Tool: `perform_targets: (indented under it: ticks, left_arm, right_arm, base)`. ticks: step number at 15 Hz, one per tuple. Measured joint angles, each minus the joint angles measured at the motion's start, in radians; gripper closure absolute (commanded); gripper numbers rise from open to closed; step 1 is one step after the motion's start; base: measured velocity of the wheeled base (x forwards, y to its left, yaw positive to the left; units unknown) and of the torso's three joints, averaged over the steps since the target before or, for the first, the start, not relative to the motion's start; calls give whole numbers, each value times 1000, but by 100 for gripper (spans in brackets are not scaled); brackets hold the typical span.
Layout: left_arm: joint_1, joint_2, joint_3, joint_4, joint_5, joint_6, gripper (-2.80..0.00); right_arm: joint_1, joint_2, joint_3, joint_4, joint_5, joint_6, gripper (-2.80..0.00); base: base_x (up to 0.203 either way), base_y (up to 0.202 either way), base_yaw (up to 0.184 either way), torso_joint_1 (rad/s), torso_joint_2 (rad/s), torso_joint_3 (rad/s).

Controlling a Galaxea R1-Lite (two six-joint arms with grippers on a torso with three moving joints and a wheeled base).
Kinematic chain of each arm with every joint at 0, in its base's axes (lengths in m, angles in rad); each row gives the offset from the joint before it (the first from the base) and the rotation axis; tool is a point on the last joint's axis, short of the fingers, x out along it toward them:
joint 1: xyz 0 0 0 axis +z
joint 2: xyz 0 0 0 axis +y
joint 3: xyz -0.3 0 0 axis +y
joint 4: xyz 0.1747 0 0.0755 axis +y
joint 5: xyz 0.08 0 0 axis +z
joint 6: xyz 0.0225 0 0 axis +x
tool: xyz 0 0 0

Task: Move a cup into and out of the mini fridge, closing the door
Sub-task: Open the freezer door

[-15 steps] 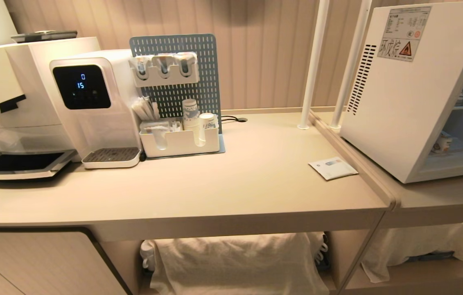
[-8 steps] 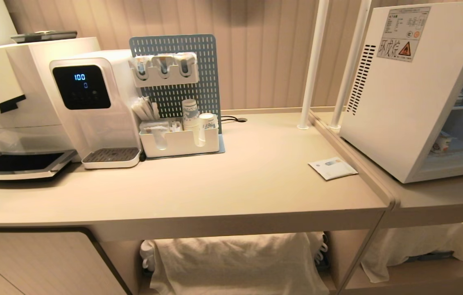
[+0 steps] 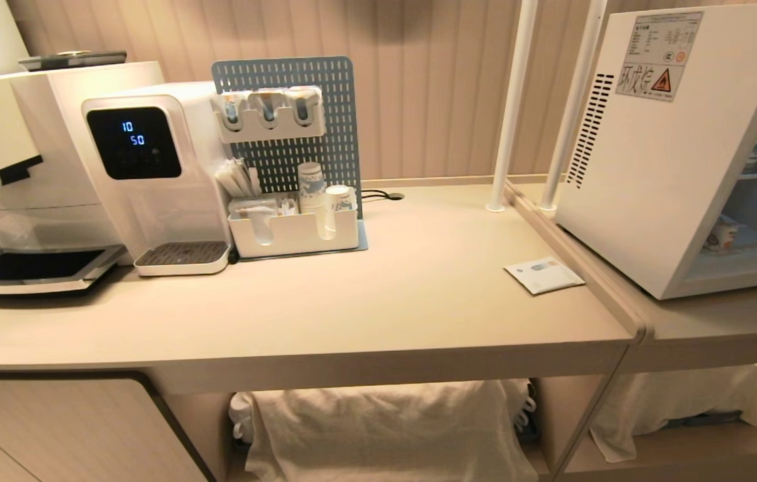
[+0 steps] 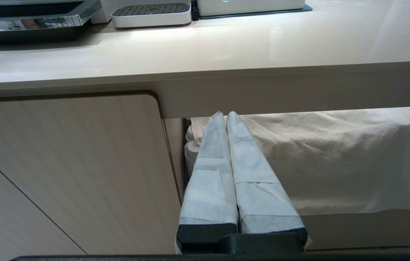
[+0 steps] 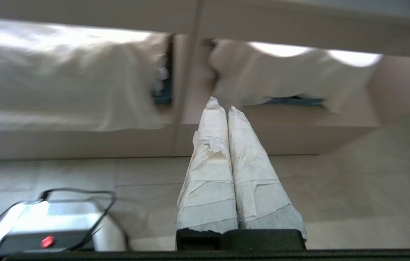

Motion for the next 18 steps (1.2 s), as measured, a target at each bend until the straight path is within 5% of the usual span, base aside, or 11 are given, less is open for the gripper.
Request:
perform_targets:
  ticks: [4, 8, 18]
  left_arm:
    - [0, 0, 0, 0, 0, 1, 0]
    - [0, 0, 0, 0, 0, 0, 0]
    - [0, 0, 0, 0, 0, 1, 0]
  right_arm:
    - [11, -127, 83, 22, 173, 43, 0]
    - [11, -152, 217, -190, 209, 91, 0]
    - [12, -159, 284, -268, 217, 104, 0]
  base:
    - [0, 0, 0, 0, 0, 0]
    - [0, 0, 0, 0, 0, 0]
    - [0, 0, 0, 0, 0, 0]
